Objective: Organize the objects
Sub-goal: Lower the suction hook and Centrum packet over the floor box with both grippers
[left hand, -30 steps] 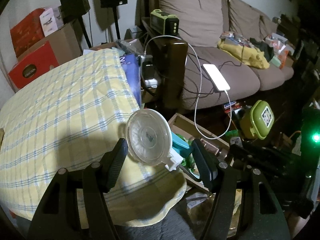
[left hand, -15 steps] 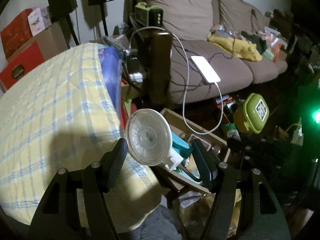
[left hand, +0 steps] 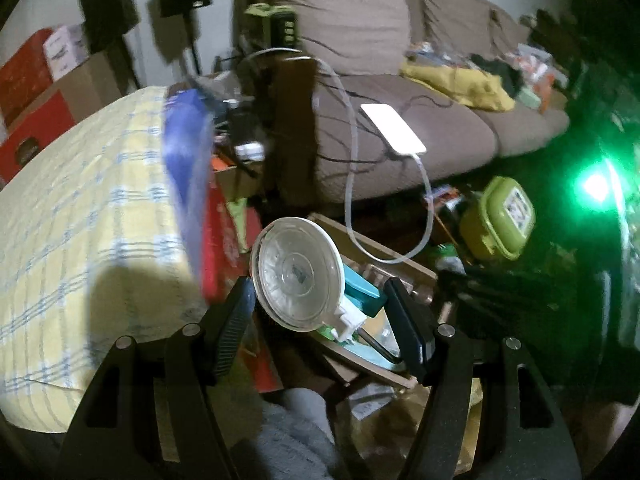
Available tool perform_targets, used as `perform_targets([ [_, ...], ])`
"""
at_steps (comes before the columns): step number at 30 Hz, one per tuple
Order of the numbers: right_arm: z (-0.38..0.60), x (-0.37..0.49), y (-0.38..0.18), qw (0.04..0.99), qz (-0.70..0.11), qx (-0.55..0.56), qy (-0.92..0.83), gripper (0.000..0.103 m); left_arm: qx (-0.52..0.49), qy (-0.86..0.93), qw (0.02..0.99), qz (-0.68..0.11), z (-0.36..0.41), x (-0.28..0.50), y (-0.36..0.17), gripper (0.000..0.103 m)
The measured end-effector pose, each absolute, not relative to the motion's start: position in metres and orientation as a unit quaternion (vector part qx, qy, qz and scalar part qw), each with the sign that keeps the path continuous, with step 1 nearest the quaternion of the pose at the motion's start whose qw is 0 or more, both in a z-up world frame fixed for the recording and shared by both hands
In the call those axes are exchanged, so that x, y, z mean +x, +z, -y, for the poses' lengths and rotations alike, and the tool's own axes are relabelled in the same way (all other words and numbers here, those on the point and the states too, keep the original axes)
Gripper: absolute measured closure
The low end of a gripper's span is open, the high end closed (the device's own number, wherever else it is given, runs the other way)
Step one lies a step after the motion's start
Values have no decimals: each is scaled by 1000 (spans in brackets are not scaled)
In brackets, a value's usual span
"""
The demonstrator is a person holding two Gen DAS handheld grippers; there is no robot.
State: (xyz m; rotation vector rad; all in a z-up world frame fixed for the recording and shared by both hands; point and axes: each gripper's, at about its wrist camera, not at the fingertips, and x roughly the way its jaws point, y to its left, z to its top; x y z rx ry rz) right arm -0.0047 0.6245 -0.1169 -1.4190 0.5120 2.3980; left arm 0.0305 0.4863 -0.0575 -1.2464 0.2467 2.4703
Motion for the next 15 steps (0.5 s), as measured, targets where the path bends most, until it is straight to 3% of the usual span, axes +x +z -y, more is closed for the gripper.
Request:
perform_targets([
  [15,-640,2,-117,175,-189,-498,828,82,-464,864,181,-79,-505,25,-81,40],
])
